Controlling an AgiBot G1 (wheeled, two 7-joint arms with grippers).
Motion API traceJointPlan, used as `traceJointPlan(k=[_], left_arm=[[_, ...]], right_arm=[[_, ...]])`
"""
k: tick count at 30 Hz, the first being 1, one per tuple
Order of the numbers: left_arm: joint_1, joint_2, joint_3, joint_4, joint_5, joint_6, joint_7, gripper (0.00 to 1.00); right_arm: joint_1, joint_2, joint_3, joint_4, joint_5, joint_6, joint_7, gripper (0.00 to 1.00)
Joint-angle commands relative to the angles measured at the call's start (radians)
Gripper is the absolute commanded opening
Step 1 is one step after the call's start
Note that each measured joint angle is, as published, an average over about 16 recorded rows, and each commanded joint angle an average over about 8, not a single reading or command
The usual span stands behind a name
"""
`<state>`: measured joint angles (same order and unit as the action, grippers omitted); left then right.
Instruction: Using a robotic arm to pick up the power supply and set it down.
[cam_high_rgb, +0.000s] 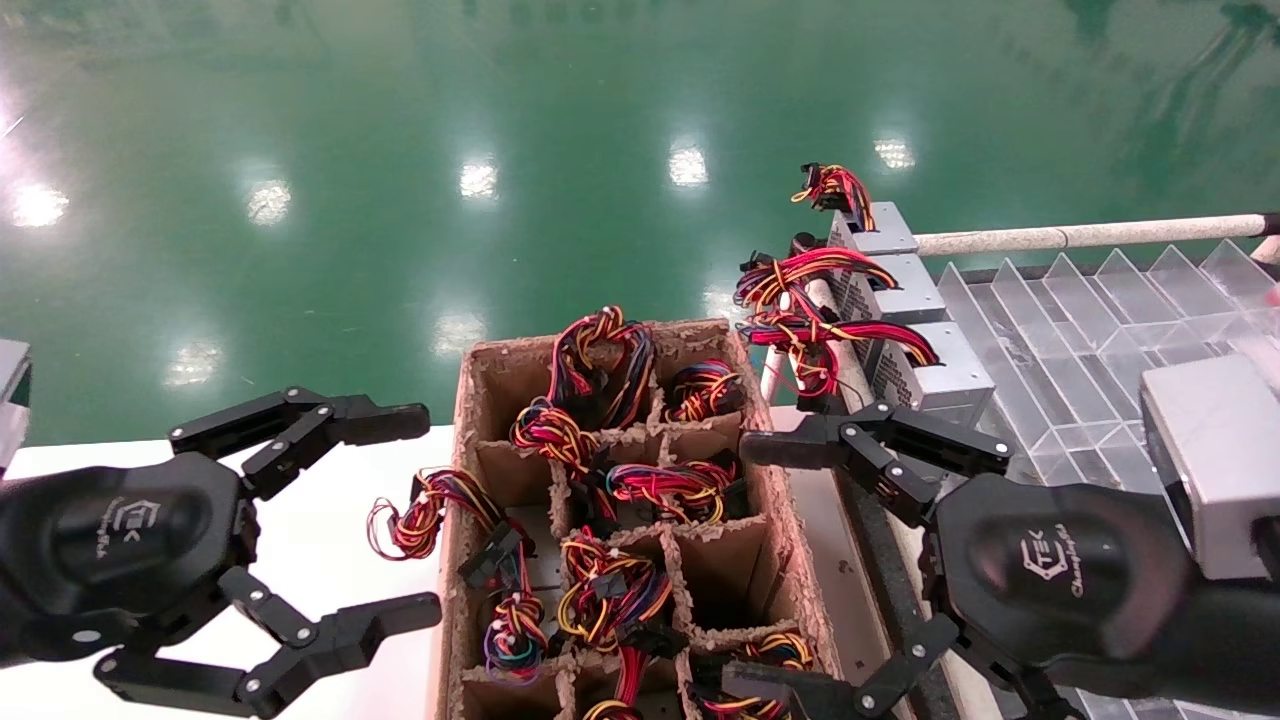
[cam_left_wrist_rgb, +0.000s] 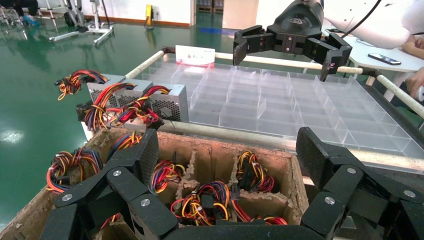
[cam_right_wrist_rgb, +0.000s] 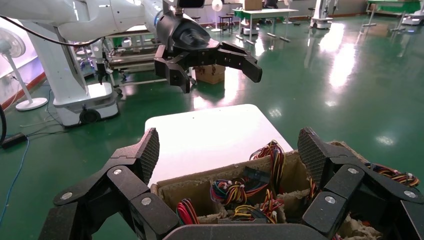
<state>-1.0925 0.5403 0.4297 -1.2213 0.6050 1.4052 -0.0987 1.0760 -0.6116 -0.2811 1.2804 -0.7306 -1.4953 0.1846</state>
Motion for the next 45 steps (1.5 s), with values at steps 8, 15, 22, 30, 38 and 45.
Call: traceJointPlan(k=[8,15,22,30,38,45], left_arm=[[0.0,0.0,0.0,0.0,0.0,0.0,0.0,1.0],[0.0,0.0,0.0,0.0,0.0,0.0,0.0,1.0],[0.0,0.0,0.0,0.0,0.0,0.0,0.0,1.0],[0.0,0.0,0.0,0.0,0.0,0.0,0.0,1.0],[0.0,0.0,0.0,0.0,0.0,0.0,0.0,1.0],[0.0,0.0,0.0,0.0,0.0,0.0,0.0,1.0]], right_arm=[[0.001,-0.001,-0.001,-0.001,0.001,0.0,-0.001,1.0],[0.001,-0.001,-0.001,-0.002,0.001,0.0,-0.001,1.0],[0.001,-0.001,-0.001,-0.002,0.001,0.0,-0.001,1.0],[0.002,-0.001,-0.001,-0.002,0.001,0.0,-0.001,1.0],[0.002,-0.001,-0.001,-0.002,0.001,0.0,-0.001,1.0],[0.002,-0.001,-0.002,-0.002,0.001,0.0,-0.001,1.0]])
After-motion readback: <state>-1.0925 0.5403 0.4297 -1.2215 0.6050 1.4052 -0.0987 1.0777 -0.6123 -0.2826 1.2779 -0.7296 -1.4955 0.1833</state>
